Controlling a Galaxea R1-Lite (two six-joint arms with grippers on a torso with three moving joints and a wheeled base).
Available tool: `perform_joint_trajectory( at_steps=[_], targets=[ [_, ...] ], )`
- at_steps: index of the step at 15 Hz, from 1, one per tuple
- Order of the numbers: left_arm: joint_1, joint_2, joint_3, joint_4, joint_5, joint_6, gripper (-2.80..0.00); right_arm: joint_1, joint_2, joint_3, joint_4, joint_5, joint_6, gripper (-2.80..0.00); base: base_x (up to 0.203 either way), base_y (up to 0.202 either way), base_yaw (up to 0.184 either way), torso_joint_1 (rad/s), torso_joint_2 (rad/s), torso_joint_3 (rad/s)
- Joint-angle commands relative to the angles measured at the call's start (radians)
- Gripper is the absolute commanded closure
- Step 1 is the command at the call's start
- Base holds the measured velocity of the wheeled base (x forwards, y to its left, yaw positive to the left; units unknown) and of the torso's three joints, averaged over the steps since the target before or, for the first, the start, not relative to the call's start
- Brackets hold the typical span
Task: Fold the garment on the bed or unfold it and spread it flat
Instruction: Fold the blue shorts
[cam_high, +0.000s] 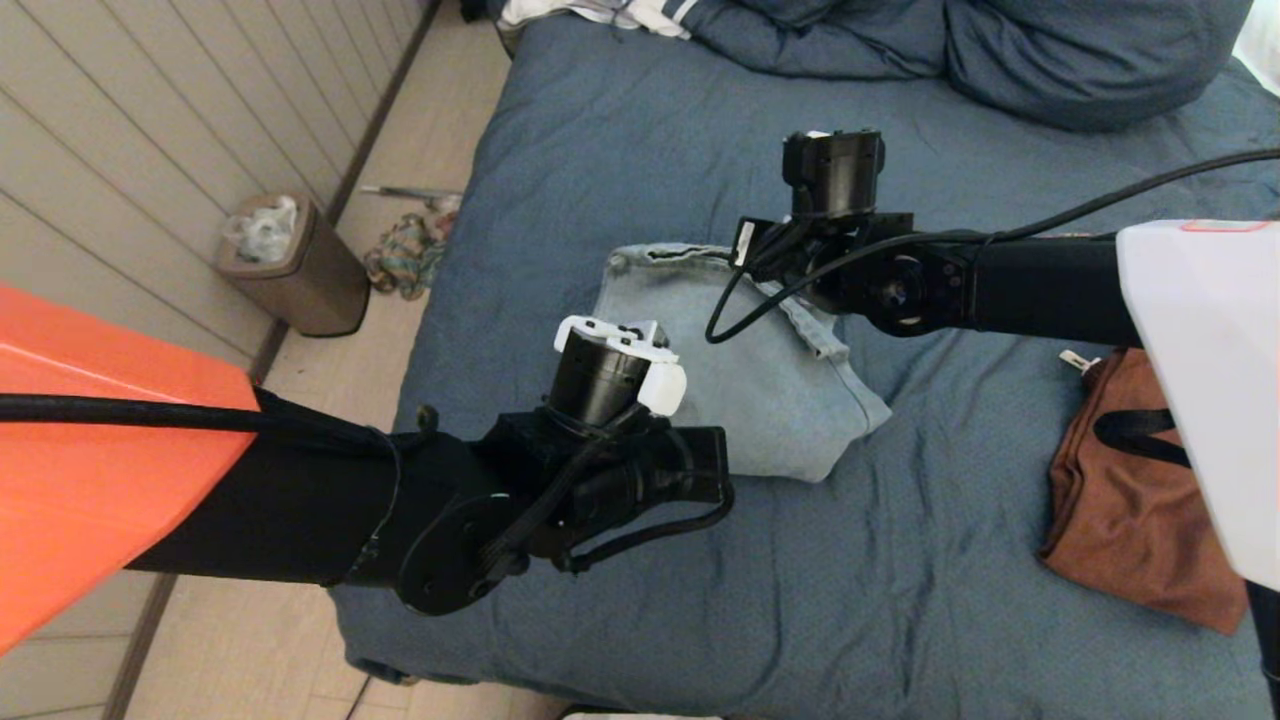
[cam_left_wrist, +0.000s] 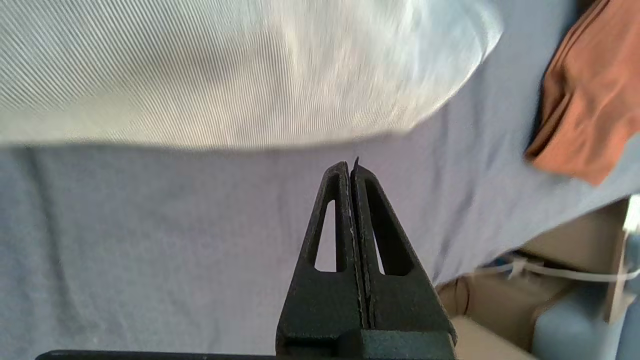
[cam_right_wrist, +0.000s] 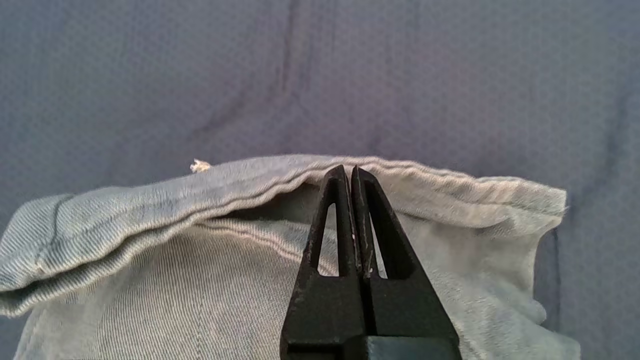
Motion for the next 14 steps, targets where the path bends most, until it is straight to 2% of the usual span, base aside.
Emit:
perform_joint_trajectory(
  at_steps=[1, 6, 8, 14],
  targets=[
    [0.006, 0.000, -0.020, -0.006, 0.006, -0.004, 0.00, -0.001, -0.001, 0.032, 0.002, -0.002, 0.007, 0.00, 0.000, 0.000, 0.000, 0.000, 0.00, 0.000],
    [0.061, 0.172, -0.204, 0.008, 0.009, 0.000, 0.00, 0.032, -0.056, 0.209, -0.003, 0.000, 0.060, 0.00, 0.000, 0.000, 0.000, 0.000, 0.00, 0.000],
    [0.080, 0.254, -0.250, 0.037, 0.009, 0.000, 0.00, 0.025, -0.070, 0.228, -0.004, 0.007, 0.074, 0.00, 0.000, 0.000, 0.000, 0.000, 0.00, 0.000],
    [0.095, 0.327, -0.180, 0.015, 0.009, -0.001, 0.00, 0.019, -0.092, 0.230, -0.002, 0.013, 0.086, 0.00, 0.000, 0.000, 0.000, 0.000, 0.00, 0.000]
  ],
)
